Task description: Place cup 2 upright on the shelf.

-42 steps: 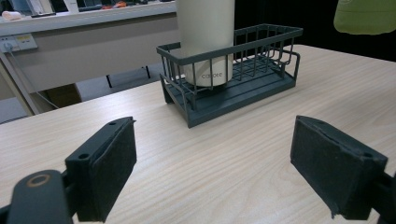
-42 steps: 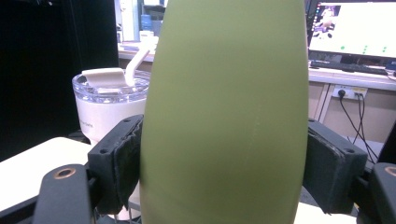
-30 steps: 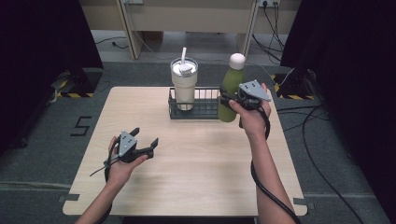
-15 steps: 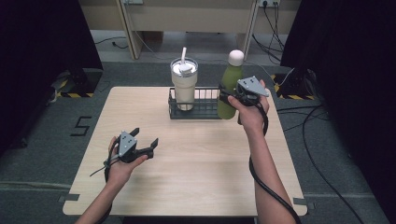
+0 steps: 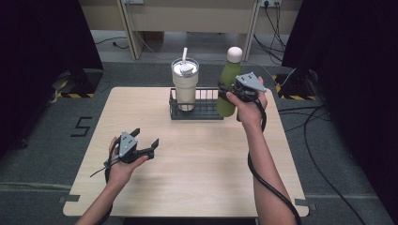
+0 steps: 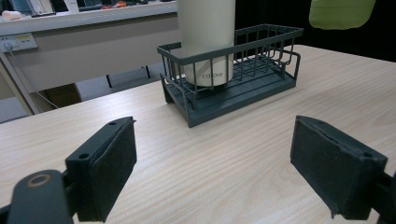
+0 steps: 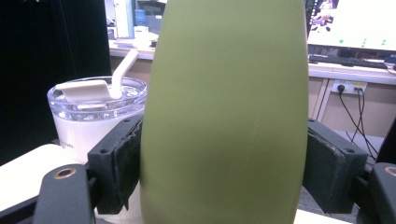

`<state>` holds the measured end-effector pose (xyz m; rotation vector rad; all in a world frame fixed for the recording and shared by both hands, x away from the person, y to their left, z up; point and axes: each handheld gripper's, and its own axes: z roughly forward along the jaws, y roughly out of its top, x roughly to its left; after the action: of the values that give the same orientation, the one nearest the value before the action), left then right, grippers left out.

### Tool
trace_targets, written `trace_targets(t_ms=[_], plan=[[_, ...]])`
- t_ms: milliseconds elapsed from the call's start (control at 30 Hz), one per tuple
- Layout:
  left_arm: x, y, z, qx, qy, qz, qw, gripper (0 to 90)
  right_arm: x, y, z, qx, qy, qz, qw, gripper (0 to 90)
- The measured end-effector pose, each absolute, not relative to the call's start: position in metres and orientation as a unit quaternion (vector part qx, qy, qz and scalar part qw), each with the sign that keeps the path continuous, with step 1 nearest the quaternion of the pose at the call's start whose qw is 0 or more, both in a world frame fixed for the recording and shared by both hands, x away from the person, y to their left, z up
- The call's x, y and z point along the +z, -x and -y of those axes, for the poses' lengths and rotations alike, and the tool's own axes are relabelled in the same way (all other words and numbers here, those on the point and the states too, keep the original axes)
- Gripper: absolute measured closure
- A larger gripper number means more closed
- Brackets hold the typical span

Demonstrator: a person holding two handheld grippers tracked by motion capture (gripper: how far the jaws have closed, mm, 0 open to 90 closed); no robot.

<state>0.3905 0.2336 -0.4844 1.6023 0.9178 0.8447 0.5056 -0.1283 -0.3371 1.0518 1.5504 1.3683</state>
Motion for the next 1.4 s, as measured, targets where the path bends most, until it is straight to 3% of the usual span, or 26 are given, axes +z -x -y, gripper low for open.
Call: trace_targets(t_ms=[1400], plan=[[-0.483, -0.39, -0.236, 0.351, -0.669, -0.385, 0.531, 13.9, -0.32, -0.562, 0.099, 0.52, -0.432, -0.625, 0.391, 23.1]])
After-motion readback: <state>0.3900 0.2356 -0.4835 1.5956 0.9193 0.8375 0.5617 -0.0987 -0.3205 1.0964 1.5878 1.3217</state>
